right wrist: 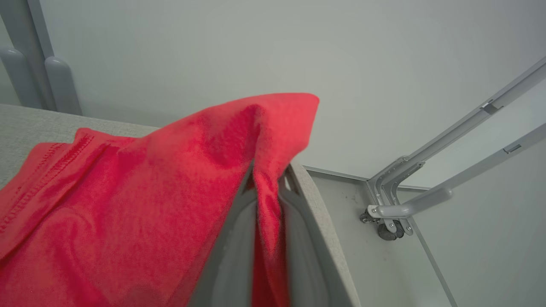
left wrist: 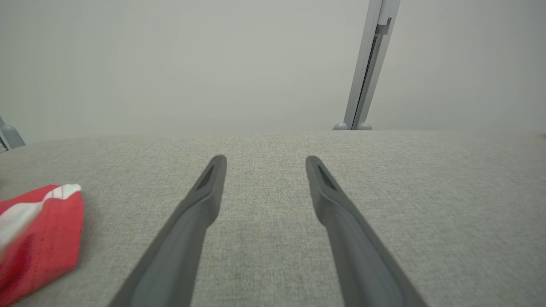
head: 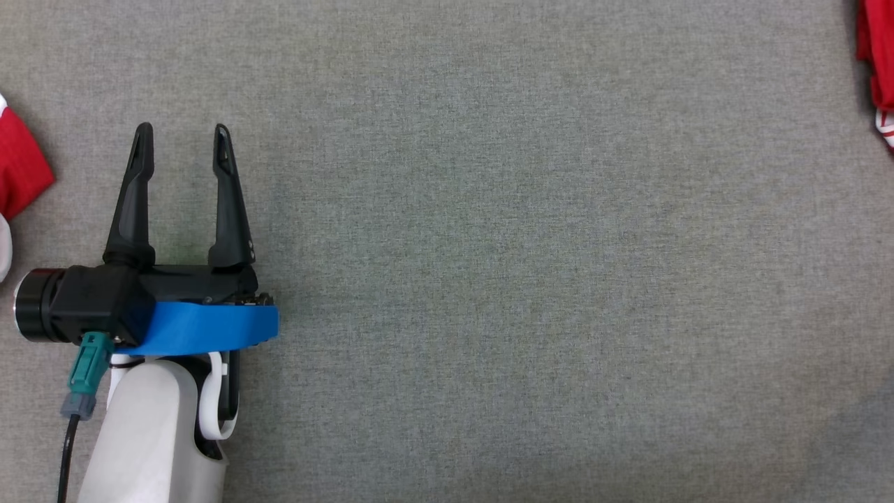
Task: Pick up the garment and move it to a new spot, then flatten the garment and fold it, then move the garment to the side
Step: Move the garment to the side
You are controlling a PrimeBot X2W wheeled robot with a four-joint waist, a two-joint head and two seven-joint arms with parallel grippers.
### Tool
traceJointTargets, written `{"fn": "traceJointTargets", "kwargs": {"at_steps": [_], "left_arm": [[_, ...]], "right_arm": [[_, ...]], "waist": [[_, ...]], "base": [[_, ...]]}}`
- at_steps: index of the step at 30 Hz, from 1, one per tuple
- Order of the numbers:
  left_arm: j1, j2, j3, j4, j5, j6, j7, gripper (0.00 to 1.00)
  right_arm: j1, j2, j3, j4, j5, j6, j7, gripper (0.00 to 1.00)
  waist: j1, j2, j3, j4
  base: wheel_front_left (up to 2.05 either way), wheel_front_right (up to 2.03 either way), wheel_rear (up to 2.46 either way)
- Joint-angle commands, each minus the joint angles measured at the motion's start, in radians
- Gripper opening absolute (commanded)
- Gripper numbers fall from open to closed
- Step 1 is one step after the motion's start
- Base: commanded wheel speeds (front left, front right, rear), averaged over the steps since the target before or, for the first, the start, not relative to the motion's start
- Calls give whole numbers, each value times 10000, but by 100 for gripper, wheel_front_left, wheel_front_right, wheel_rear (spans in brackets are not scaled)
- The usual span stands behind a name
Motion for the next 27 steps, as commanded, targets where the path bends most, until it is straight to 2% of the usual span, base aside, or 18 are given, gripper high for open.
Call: {"fn": "traceJointTargets", "kwargs": {"at_steps": [1, 2, 9, 14, 21, 27], "left_arm": [[-217, 21, -34, -30, -14, 37, -30, 100], [-223, 22, -49, -28, -16, 45, -32, 100], [-2, 64, -11, 157, -108, 126, -74, 100], [297, 103, 81, 356, -226, 186, -143, 100], [954, 121, 211, 687, -398, 269, -226, 100], [1483, 151, 254, 911, -549, 294, -236, 100]], "right_arm": [[-245, -101, -37, 150, -87, -2, -89, 36], [-314, -127, -62, 277, -192, -2, -117, 100], [-554, 181, -277, 918, -748, -2, -709, 100], [-396, 639, -356, 966, -885, -2, -1387, 100], [471, 1767, 111, 434, -637, -2, -2177, 100], [1431, 2787, 1155, -385, -261, -2, -2361, 100]], "waist": [[-1, 0, 23, 17], [-1, 0, 35, 33], [-1, 0, -259, 27], [-1, 0, -806, -50], [-1, 0, -1856, -168], [-1, 0, -2717, -219]], "base": [[0, 0, 0], [0, 0, 0], [0, 0, 0], [0, 0, 0], [0, 0, 0], [0, 0, 0]]}}
